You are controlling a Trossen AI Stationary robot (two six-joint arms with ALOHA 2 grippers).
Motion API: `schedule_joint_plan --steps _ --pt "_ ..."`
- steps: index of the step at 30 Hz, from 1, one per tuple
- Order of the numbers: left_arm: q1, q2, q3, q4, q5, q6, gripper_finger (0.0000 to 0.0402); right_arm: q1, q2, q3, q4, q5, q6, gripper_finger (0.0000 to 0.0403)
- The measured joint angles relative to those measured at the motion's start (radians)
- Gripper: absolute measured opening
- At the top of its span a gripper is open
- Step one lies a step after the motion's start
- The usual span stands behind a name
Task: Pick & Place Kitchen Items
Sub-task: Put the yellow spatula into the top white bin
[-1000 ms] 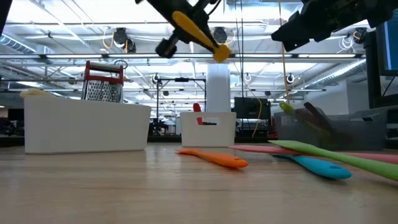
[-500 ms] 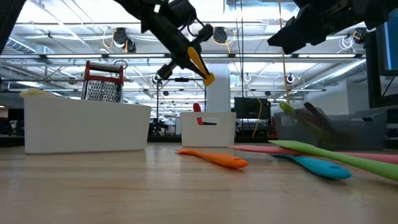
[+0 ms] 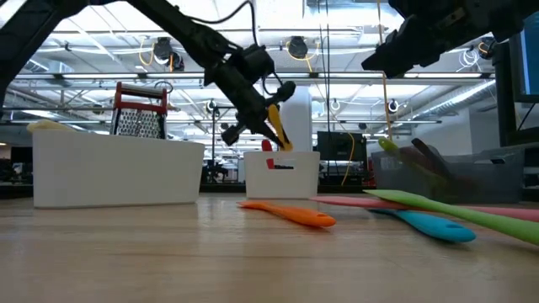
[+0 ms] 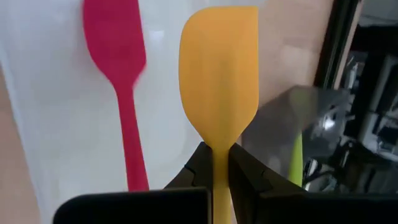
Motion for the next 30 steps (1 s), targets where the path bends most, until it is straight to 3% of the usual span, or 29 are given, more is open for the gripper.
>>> schedule_joint_plan --steps 30 --pt "0.015 0.008 0.0 -0.06 -0.039 0.029 0.0017 0.0 0.0 0.0 -0.018 0.0 -0.002 0.0"
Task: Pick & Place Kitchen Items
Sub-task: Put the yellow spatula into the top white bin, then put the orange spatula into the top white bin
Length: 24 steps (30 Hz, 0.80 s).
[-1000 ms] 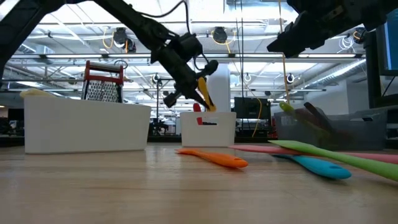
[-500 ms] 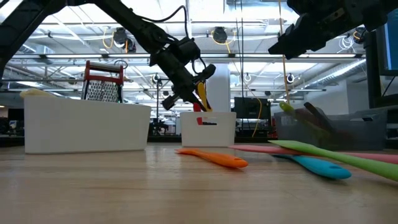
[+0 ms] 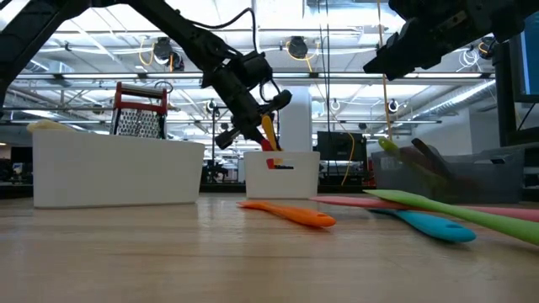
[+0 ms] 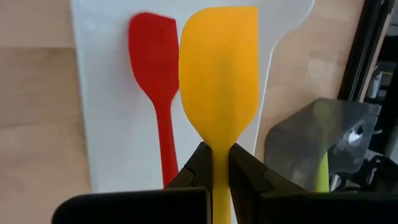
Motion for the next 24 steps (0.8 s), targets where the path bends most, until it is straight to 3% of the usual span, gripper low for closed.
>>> schedule_joint_plan --steps 10,24 --pt "-0.002 0.0 0.0 0.0 -0.043 0.026 0.0023 0.0 0.0 0.0 0.0 0.0 0.004 0.0" --pt "0.005 0.0 0.0 0.002 -0.049 0.089 0.0141 0.0 0.0 0.0 0.0 0.0 0.007 0.0"
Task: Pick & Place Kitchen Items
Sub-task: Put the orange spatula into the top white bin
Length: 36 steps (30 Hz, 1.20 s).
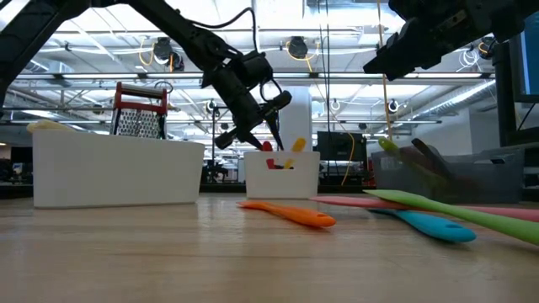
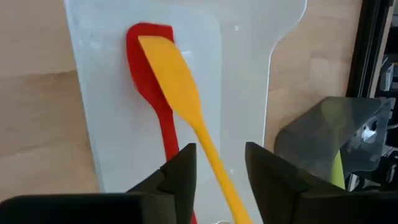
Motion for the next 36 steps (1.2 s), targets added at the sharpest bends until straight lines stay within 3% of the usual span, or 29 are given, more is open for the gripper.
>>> schedule_joint_plan --steps 4,11,15,20,30,36 --pt "0.023 0.0 0.0 0.019 0.012 0.025 0.0159 0.0 0.0 0.0 0.0 0.002 0.0 0.0" --pt "0.05 -0.004 0.0 0.167 0.167 0.044 0.0165 0.0 0.0 0.0 0.0 0.004 0.0 0.0" --pt "0.041 -0.031 -0.001 0.245 0.188 0.056 0.0165 -0.003 0.0 0.0 0.0 0.011 0.001 0.0" --pt "0.015 -0.095 -0.002 0.271 0.15 0.15 0.0166 -0.026 0.0 0.0 0.0 0.081 0.026 0.0" --pt "-0.096 -0.237 -0.001 0.283 0.007 0.285 0.0165 -0.072 0.0 0.001 -0.008 0.079 0.026 0.0" --pt "-0.187 -0.282 -0.001 0.285 -0.072 0.279 0.0166 -0.072 0.0 0.001 -0.008 0.078 0.019 0.0"
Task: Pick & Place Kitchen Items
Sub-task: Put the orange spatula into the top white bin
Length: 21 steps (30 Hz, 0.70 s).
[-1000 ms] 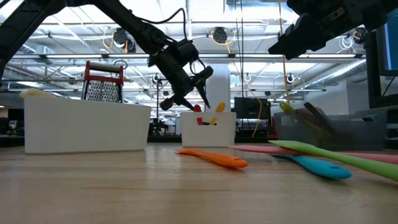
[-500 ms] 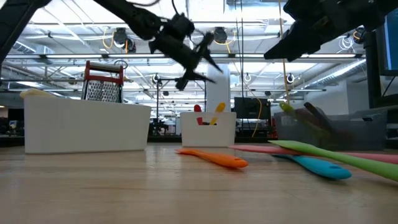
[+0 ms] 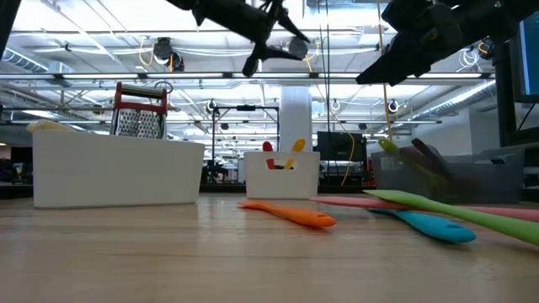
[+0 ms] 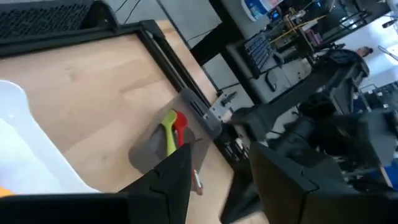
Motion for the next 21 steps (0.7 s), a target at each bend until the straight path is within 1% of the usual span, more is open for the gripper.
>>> schedule_joint_plan --steps 3,6,9,12,16,21 --pt "-0.059 -0.009 0.0 -0.007 -0.044 -0.018 0.0164 0.0 0.0 0.0 -0.002 -0.002 -0.016 0.0" --pt "-0.123 -0.009 0.001 -0.038 -0.102 -0.073 0.0158 0.0 0.0 0.0 -0.009 -0.003 -0.025 0.0" --pt "-0.188 -0.007 0.001 -0.069 -0.185 -0.145 0.0148 0.0 0.0 0.0 -0.017 -0.013 -0.027 0.0" --pt "-0.251 -0.008 0.001 -0.103 -0.284 -0.205 0.0138 0.0 -0.007 0.0 -0.026 -0.068 -0.03 0.0" --pt "-0.332 -0.008 0.001 -0.102 -0.413 -0.279 0.0127 0.0 -0.032 0.0 -0.03 -0.134 -0.049 0.0" --pt "-0.417 -0.008 0.001 -0.149 -0.529 -0.38 0.0122 0.0 -0.085 0.0 -0.057 -0.135 -0.079 0.0"
